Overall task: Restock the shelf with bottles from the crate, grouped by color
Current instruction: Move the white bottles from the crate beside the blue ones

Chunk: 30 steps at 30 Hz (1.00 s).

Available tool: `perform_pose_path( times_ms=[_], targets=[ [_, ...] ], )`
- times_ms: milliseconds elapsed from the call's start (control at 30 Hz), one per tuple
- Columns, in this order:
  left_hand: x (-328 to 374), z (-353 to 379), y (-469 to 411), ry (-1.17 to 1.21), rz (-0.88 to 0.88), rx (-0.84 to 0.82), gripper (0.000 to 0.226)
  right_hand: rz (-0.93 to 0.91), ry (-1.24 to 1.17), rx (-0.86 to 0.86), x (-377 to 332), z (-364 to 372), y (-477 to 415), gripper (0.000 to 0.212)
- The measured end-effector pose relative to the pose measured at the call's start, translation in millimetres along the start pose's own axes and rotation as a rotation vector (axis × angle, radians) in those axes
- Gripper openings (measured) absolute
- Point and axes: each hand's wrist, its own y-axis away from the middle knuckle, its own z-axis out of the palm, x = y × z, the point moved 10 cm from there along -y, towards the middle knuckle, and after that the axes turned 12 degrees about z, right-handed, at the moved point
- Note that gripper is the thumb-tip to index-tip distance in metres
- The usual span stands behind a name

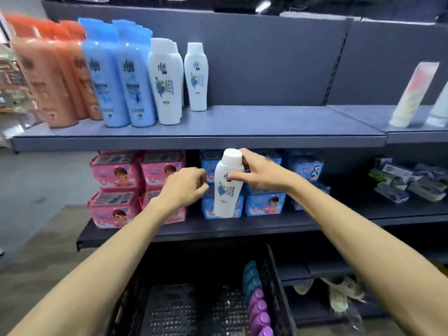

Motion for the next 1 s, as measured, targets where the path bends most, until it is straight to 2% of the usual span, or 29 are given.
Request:
perform_pose_path(
  times_ms=[533,733,1000],
  targets=[
    [24.4,-99.4,-31.5,-0.13,0.117,0.223,0.008,-0.123,-0.099,0.033,-79.5,-91.9,-10.3,0.038],
    [15.4,-154.4,-51.7,-0.242,0.027,0.279,0.011,-0.172,-0.036,0.042,-116.1,-121.8,-13.6,0.042],
    [12.5,-201.5,-77.0,-0.391,-0.02,0.237,0.014,-0.224,-0.047,0.064,-152.6,-147.7,-26.4,0.041]
  ],
)
